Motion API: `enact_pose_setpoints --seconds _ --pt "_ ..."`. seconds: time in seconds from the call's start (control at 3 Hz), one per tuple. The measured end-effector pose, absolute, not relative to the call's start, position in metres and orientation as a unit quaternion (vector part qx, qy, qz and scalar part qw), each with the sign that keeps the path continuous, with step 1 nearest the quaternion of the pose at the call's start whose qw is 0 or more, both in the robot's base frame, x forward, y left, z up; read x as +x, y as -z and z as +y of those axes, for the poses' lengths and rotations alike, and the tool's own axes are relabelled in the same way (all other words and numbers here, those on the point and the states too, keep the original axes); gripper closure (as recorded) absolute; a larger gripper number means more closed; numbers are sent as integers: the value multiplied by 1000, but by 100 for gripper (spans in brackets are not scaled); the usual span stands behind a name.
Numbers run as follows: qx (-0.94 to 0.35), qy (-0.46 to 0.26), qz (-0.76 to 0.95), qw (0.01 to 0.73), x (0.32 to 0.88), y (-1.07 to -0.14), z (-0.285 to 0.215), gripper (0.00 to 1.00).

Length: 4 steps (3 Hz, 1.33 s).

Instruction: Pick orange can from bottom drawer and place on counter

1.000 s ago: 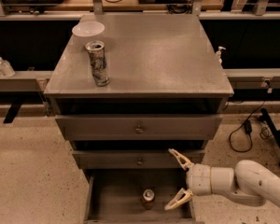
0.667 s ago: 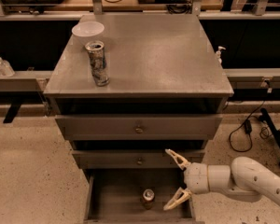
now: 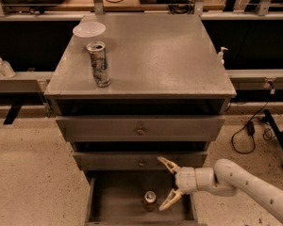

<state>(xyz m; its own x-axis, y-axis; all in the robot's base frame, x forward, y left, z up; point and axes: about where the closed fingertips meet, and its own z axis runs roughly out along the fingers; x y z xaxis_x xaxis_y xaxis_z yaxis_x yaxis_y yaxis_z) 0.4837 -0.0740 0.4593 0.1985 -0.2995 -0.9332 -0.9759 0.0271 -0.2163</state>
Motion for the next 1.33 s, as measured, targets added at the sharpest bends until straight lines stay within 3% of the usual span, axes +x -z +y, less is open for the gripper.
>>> enact_pose_setpoints --seconds 0.67,1.33 --pt "-577 -315 597 460 505 -379 -90 0" --pt "-578 -335 589 455 504 -372 -83 0"
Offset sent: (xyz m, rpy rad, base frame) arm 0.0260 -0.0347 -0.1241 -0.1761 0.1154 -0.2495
